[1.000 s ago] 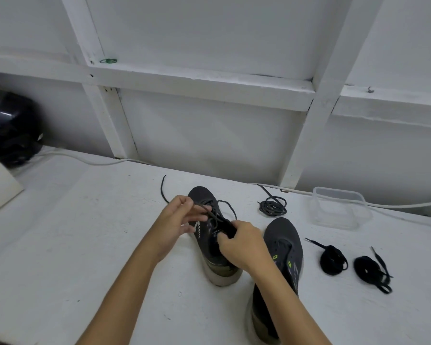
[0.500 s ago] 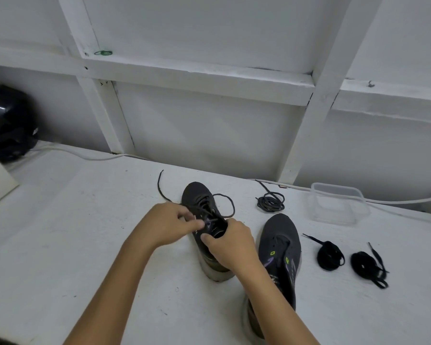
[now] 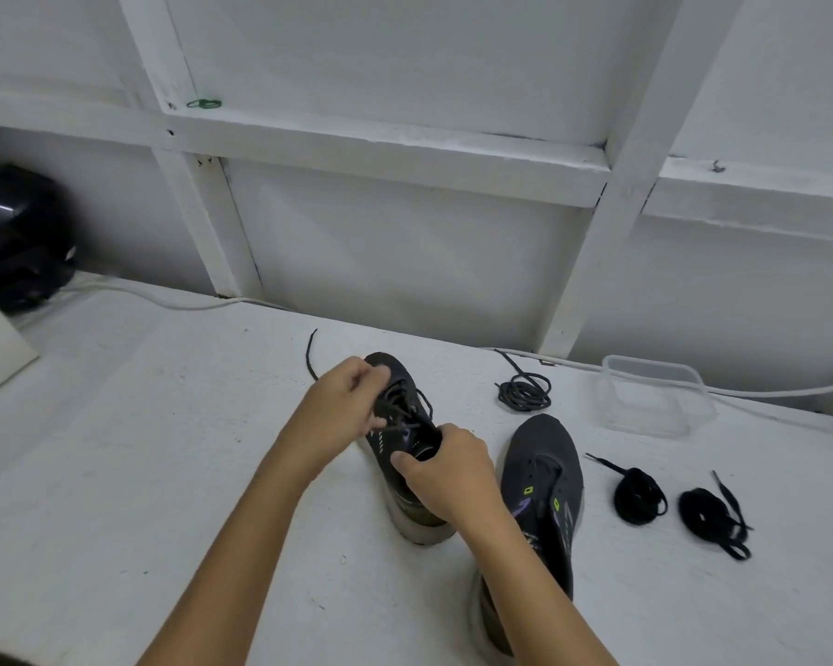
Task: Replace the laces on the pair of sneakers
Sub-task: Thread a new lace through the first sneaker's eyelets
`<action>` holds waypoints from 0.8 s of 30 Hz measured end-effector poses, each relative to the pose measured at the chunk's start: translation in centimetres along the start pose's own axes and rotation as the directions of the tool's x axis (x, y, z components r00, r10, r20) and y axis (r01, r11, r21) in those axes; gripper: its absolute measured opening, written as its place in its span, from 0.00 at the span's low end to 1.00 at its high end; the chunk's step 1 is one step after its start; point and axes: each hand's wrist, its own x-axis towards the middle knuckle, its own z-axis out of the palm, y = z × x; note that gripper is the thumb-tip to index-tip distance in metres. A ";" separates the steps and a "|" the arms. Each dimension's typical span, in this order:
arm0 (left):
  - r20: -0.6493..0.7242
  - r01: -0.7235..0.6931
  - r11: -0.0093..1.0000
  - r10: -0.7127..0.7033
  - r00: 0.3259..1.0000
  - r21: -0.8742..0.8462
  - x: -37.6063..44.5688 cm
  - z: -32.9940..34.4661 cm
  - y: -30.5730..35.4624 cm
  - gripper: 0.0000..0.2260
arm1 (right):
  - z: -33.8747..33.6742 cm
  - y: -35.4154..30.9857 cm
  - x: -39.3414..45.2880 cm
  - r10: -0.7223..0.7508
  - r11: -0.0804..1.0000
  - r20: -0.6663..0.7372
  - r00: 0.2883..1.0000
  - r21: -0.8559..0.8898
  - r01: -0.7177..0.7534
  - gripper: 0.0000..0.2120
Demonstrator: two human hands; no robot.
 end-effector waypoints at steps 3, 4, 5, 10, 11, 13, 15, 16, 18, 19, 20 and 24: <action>0.062 -0.080 0.867 0.057 0.996 0.492 -0.2 0.3 -0.4 0.11 | 0.0 0.0 0.0 0.001 1.000 -0.002 1.000 0.004 -0.001 0.22; 0.123 -0.104 0.802 0.039 0.992 0.588 -0.1 0.4 -0.5 0.10 | 0.0 0.0 -0.1 0.001 1.000 -0.005 1.000 0.008 -0.001 0.22; 0.160 -0.123 0.747 0.023 0.987 0.654 -0.1 0.4 -0.2 0.06 | 0.0 0.0 -0.1 0.001 1.000 -0.006 1.000 0.009 -0.001 0.22; 0.397 -0.036 0.993 0.078 0.914 -0.113 -0.2 -0.9 1.2 0.07 | -0.2 0.1 -0.1 0.033 0.999 0.016 0.999 0.033 -0.033 0.21; 0.376 -0.007 0.971 0.100 0.921 -0.240 -0.1 -1.1 1.1 0.07 | -0.3 0.1 -0.2 0.042 0.998 0.024 0.999 0.045 -0.044 0.20; 0.318 0.012 0.958 0.083 0.944 -0.286 0.0 -1.2 0.6 0.06 | -0.4 -0.1 -0.4 0.048 0.997 0.044 0.998 0.056 -0.050 0.20; 0.293 0.013 0.974 0.055 0.955 -0.227 0.0 -1.1 0.1 0.07 | -0.7 -0.1 -0.3 0.041 0.997 0.070 0.997 0.060 -0.046 0.21; 0.295 0.019 0.980 0.040 0.955 -0.197 0.0 -1.1 0.0 0.07 | -1.0 -0.1 -0.2 0.037 0.997 0.089 0.995 0.068 -0.043 0.21; 0.302 0.025 0.989 0.021 0.953 -0.148 -0.4 -1.4 -0.1 0.06 | -2.1 -0.1 0.0 0.012 0.995 0.139 0.990 0.100 -0.027 0.22; 0.308 0.022 0.993 0.016 0.951 -0.118 -0.5 -1.6 -0.2 0.06 | -2.8 -0.1 0.2 -0.023 0.992 0.160 0.987 0.123 0.003 0.24; 0.324 0.011 0.997 0.013 0.946 -0.072 -0.7 -1.7 -0.3 0.07 | -3.4 -0.1 0.3 -0.077 0.989 0.168 0.983 0.137 0.055 0.25; 0.466 -0.064 0.998 0.050 0.884 0.015 -1.8 -1.3 -0.6 0.08 | -5.1 -0.2 1.4 -0.364 0.930 0.117 0.924 0.104 0.353 0.12</action>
